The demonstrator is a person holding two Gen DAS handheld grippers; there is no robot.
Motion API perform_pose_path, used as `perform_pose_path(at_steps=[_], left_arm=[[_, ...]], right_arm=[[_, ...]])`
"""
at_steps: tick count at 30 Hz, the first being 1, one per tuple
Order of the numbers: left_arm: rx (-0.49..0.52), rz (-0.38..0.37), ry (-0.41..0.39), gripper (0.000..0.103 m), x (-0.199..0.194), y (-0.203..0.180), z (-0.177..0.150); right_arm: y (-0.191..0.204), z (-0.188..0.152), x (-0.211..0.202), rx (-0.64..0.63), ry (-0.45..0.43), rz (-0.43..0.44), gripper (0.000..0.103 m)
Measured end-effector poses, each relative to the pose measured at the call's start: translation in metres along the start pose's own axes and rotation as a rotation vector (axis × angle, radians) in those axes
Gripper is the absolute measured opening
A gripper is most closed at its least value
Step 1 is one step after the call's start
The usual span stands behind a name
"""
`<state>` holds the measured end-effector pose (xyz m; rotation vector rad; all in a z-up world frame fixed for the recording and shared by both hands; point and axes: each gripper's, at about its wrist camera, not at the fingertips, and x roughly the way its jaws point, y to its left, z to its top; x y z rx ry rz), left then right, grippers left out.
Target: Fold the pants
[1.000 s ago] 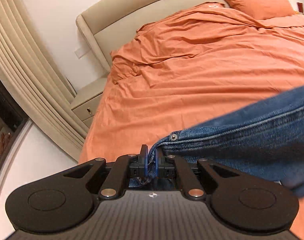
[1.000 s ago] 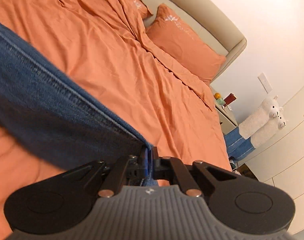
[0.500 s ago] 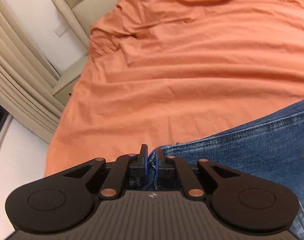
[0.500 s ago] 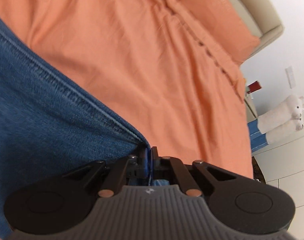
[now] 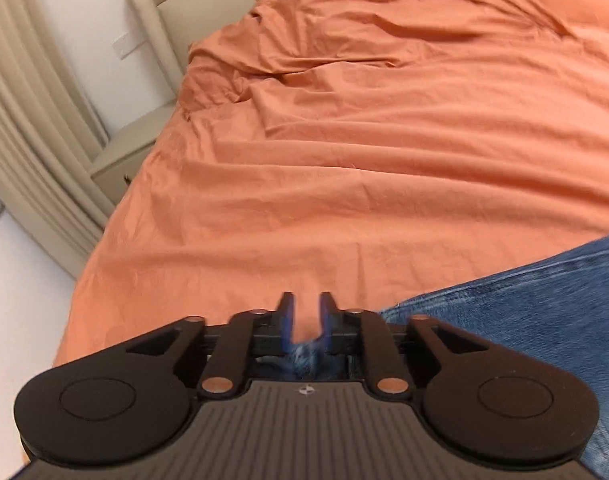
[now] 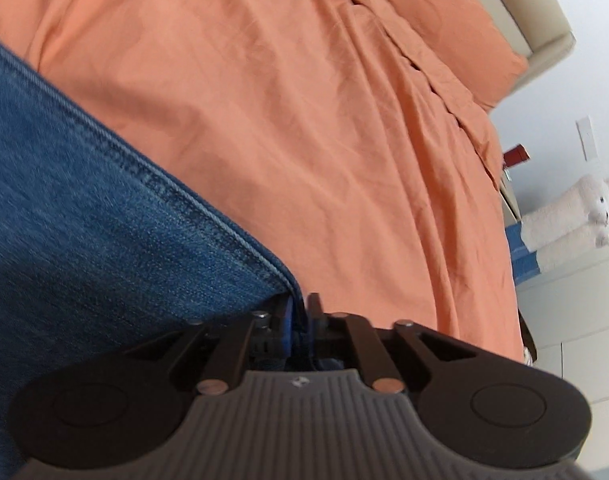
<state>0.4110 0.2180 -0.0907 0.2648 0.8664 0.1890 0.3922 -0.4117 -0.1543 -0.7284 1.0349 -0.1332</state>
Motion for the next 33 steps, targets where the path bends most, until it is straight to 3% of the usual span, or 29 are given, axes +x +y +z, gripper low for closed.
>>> perform_pose_path(at_steps=[1, 2, 7, 10, 14, 18, 24, 27, 28, 31, 33], left_arm=[[-0.027, -0.012, -0.003, 0.036, -0.006, 0.006, -0.002], [-0.052, -0.025, -0.007, 0.042, -0.012, 0.011, -0.005], [-0.074, -0.094, -0.024, 0.042, -0.04, 0.017, -0.029], [-0.08, -0.137, -0.025, 0.042, -0.05, 0.006, -0.048], [-0.053, -0.117, 0.012, 0.034, -0.041, -0.013, -0.069], [-0.098, -0.102, 0.052, 0.033, -0.023, -0.015, -0.077], [-0.097, -0.067, 0.093, 0.034, -0.011, -0.021, -0.076], [-0.089, -0.051, 0.109, 0.034, -0.009, -0.025, -0.075], [-0.085, -0.046, 0.113, 0.034, -0.009, -0.027, -0.074], [-0.071, -0.03, 0.122, 0.034, -0.006, -0.031, -0.074], [-0.063, -0.019, 0.122, 0.034, -0.005, -0.034, -0.075]], right_arm=[[-0.002, -0.001, -0.007, 0.017, -0.007, -0.004, 0.031], [-0.004, -0.005, -0.016, 0.036, -0.021, 0.001, 0.035], [-0.034, -0.032, -0.053, 0.239, -0.039, 0.034, 0.035], [-0.068, -0.065, -0.071, 0.453, -0.029, 0.095, 0.035], [-0.112, -0.127, -0.084, 0.788, -0.008, 0.174, 0.035], [-0.124, -0.182, -0.077, 1.083, 0.003, 0.293, 0.035], [-0.108, -0.208, -0.034, 1.354, -0.011, 0.428, 0.034], [-0.111, -0.219, -0.012, 1.469, -0.015, 0.454, 0.017], [-0.113, -0.222, -0.008, 1.501, -0.023, 0.461, 0.004], [-0.128, -0.217, -0.02, 1.496, -0.073, 0.48, 0.0], [-0.139, -0.203, -0.054, 1.4, -0.199, 0.439, 0.0]])
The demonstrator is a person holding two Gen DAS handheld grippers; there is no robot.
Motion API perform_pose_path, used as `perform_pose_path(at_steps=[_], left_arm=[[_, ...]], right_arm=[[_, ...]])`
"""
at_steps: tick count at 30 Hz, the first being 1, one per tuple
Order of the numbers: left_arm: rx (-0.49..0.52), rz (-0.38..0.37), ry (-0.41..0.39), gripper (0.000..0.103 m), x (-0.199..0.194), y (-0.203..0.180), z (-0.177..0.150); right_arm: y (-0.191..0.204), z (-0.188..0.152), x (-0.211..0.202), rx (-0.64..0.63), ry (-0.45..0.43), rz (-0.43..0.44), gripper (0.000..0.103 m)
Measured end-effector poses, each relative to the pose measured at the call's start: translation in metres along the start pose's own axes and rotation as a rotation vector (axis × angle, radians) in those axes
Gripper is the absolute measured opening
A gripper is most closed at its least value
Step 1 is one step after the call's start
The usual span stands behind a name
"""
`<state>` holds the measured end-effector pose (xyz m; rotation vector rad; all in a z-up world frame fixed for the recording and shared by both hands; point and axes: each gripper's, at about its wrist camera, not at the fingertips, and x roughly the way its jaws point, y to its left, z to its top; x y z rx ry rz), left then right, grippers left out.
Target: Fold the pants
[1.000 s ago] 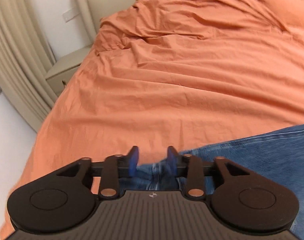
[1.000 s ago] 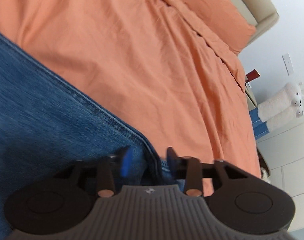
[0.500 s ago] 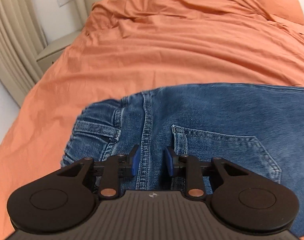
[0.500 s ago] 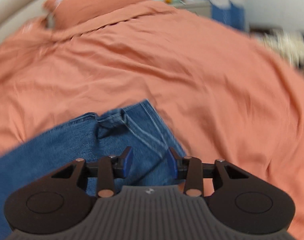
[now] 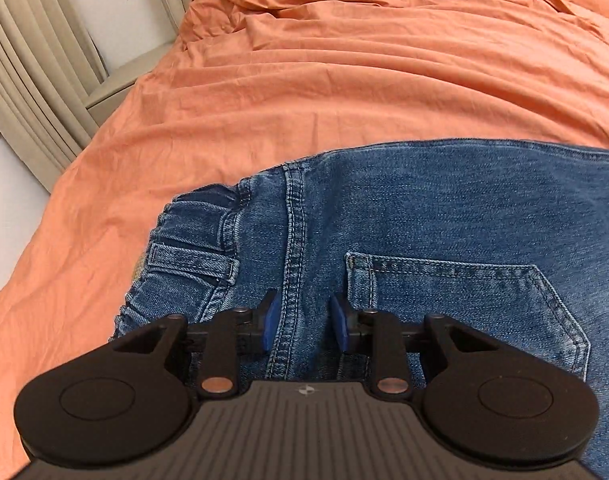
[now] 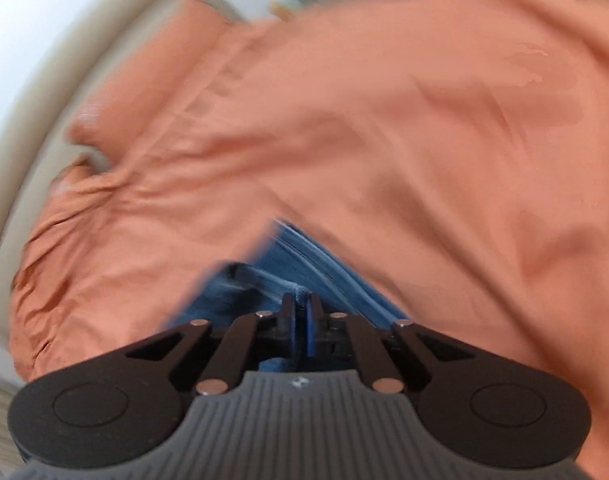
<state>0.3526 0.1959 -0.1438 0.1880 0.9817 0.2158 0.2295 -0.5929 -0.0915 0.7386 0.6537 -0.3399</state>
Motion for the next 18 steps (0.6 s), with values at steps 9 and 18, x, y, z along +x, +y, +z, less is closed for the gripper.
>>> perform_pose_path(at_steps=[9, 18], left_arm=[[-0.003, 0.017, -0.013, 0.035, 0.0, -0.005, -0.001], [0.01, 0.004, -0.033, 0.051, -0.021, 0.002, -0.001]], right_arm=[[-0.014, -0.021, -0.002, -0.106, 0.02, -0.16, 0.0], [-0.007, -0.022, 0.002, -0.165, 0.047, -0.256, 0.012]])
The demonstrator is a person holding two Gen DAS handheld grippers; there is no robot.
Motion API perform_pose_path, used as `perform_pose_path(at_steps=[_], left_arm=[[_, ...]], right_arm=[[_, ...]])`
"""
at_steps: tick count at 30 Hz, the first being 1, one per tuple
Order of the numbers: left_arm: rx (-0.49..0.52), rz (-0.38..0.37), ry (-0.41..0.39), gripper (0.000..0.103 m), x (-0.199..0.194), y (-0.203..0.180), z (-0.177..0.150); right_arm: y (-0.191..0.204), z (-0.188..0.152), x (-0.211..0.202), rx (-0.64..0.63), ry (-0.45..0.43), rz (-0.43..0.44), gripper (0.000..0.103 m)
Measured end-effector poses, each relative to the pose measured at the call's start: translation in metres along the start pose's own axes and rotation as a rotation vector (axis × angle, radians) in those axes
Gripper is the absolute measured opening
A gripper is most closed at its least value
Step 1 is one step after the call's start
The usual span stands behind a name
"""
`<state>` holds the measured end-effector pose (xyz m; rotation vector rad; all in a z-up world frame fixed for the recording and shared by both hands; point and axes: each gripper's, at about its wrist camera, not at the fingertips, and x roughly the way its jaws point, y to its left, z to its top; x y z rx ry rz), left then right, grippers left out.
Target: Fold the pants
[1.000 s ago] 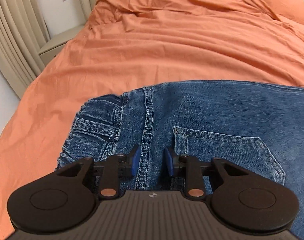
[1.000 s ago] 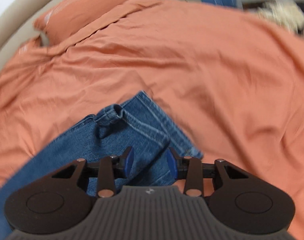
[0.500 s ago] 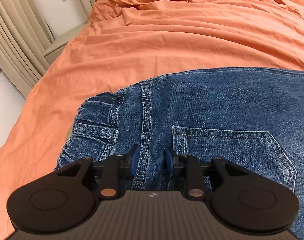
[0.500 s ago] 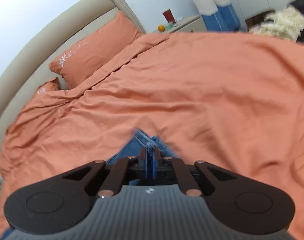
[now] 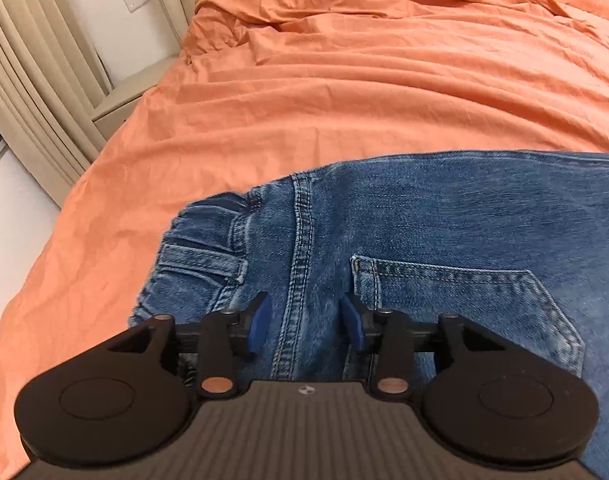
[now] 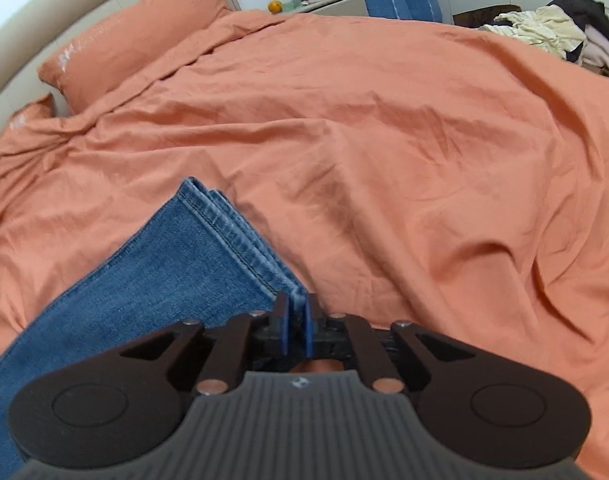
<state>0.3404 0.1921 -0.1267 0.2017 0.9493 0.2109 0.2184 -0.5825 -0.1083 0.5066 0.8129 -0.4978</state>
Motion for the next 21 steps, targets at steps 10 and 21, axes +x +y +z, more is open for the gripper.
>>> perform_pose_path(at_steps=[10, 21], left_arm=[[-0.126, -0.195, -0.031, 0.06, -0.066, 0.05, -0.031], [-0.235, -0.29, -0.074, 0.075, -0.082, 0.103, -0.091]], right_arm=[[0.096, -0.04, -0.073, -0.125, 0.079, 0.202, 0.024], [0.306, -0.206, -0.126, -0.376, 0.345, 0.565, 0.032]])
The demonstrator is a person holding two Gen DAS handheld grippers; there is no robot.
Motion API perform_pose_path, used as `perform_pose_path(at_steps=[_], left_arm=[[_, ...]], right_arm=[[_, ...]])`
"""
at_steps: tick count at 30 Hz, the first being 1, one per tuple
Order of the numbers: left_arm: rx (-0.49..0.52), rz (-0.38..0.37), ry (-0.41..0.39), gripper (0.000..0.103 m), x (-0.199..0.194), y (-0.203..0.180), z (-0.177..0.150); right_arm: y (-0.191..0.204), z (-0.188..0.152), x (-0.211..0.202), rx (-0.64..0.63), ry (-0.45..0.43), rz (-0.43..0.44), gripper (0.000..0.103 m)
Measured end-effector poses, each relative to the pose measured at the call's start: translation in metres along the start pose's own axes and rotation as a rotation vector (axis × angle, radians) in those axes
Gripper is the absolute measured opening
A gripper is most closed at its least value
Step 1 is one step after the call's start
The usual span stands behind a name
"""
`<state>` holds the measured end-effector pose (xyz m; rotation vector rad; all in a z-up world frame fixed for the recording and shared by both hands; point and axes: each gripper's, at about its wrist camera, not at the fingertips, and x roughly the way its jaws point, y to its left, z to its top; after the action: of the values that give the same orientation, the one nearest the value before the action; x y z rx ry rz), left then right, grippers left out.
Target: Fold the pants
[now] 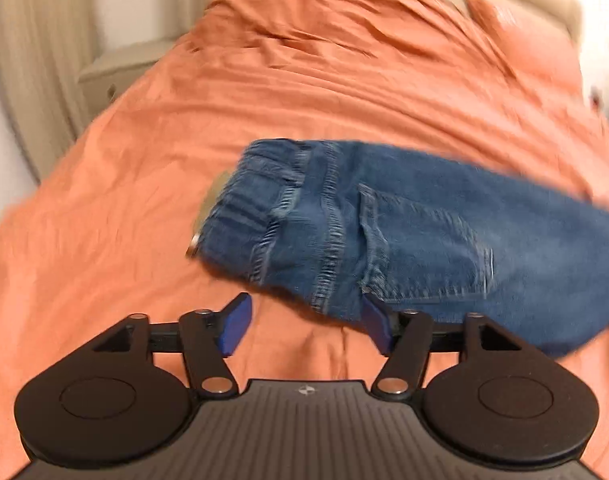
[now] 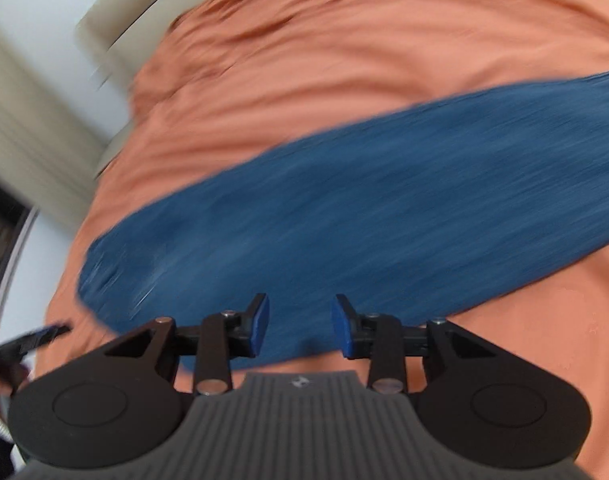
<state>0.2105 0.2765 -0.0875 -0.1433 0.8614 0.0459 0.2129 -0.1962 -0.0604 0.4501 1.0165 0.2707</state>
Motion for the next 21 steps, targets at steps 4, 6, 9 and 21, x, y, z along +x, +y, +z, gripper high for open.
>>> perform_pose_path(at_steps=[4, 6, 9, 21], left_arm=[[-0.29, -0.129, -0.044, 0.076, 0.018, 0.04, -0.014], [-0.406, -0.177, -0.057, 0.076, 0.033, 0.055, -0.019], [-0.504, -0.212, -0.043, 0.077, 0.058, 0.067, -0.022], [-0.438, -0.103, -0.137, 0.024, 0.071, 0.052, 0.021]], right_arm=[[0.046, -0.046, 0.046, -0.05, 0.052, 0.029, 0.032], [0.058, -0.066, 0.067, -0.06, 0.073, 0.033, 0.034], [0.075, -0.094, 0.092, -0.108, 0.076, 0.02, 0.044], [0.137, -0.118, 0.11, -0.54, -0.225, -0.108, 0.064]])
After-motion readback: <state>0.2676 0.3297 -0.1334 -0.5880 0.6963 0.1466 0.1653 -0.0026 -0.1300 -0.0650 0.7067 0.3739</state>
